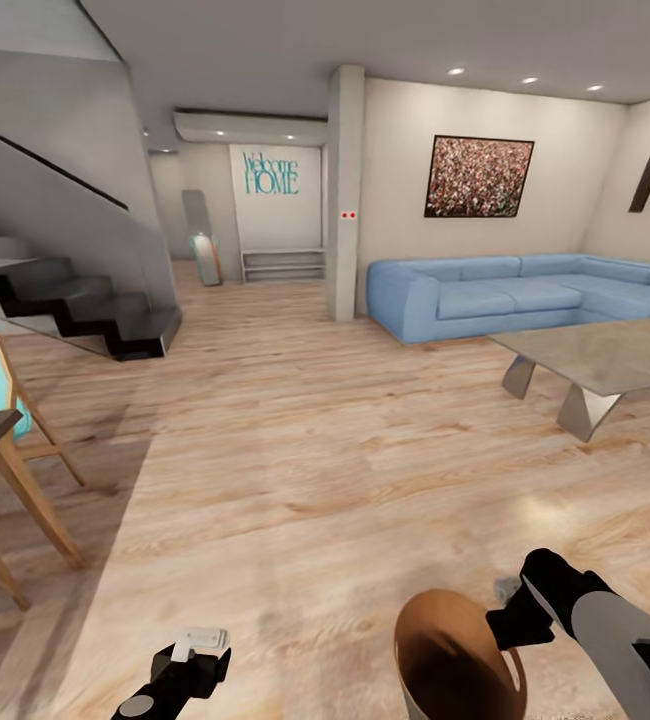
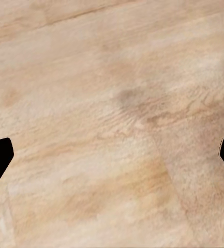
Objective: Put the three can of soda from the living room inside the tash can in the kitchen.
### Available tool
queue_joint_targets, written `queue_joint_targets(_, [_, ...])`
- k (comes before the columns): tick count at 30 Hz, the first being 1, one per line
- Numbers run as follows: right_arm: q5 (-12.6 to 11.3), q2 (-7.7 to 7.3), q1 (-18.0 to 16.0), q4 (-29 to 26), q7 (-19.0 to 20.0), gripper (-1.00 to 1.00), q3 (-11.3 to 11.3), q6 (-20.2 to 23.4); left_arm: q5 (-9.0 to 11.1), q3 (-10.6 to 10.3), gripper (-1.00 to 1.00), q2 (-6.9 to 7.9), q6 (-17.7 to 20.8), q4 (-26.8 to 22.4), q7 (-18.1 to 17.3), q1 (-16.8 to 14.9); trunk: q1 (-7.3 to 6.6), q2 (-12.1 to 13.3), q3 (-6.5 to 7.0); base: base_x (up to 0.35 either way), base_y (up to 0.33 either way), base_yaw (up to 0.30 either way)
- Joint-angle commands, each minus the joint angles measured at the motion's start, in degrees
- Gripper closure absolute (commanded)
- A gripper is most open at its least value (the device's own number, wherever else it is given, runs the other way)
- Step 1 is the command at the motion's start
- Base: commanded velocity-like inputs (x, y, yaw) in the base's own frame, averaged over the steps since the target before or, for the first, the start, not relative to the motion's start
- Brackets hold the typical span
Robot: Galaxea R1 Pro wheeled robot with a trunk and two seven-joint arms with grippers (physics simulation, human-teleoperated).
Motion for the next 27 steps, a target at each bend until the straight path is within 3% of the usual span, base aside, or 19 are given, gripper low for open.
queue_joint_targets(1, [-1.1,-0.08,0.0,0.0,0.3,1.00,-0.6,0.4,0.0,0.0,-1.00,0.01,0.0,0.0,0.0,0.0,0.00,0.0,-0.03,0.016,0.000,-0.194])
queue_joint_targets(13, [-1.2,-0.60,0.0,0.0,0.4,1.00,-0.7,0.3,0.0,0.1,-1.00,0.04,0.0,0.0,0.0,0.0,0.00,0.0,-0.33,0.015,-0.022,-0.224])
queue_joint_targets(27, [-1.3,-0.64,0.0,0.0,0.4,1.00,-0.7,0.3,-0.1,-0.1,-1.00,0.08,0.0,0.0,0.0,0.0,0.00,0.0,-0.38,0.083,-0.238,-0.233])
